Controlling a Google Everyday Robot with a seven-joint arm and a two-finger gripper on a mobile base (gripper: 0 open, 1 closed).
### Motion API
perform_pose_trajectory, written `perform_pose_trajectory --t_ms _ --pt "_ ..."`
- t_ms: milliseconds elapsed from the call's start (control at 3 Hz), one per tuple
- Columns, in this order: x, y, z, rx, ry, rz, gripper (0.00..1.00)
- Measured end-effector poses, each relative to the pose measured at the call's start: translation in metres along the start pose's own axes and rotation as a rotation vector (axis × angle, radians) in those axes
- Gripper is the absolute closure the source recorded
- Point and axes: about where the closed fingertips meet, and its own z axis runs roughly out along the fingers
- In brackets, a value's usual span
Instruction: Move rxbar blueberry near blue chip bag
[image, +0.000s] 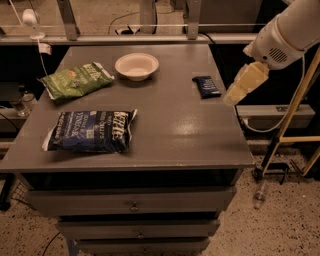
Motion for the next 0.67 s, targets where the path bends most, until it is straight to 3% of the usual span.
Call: perform_pose_trajectory --t_ms 333,667 --pt "0.000 0.000 0.000 0.000 0.000 0.000 0.00" --pt "0.002 -0.011 0.010 0.025 -0.019 0.052 0.00"
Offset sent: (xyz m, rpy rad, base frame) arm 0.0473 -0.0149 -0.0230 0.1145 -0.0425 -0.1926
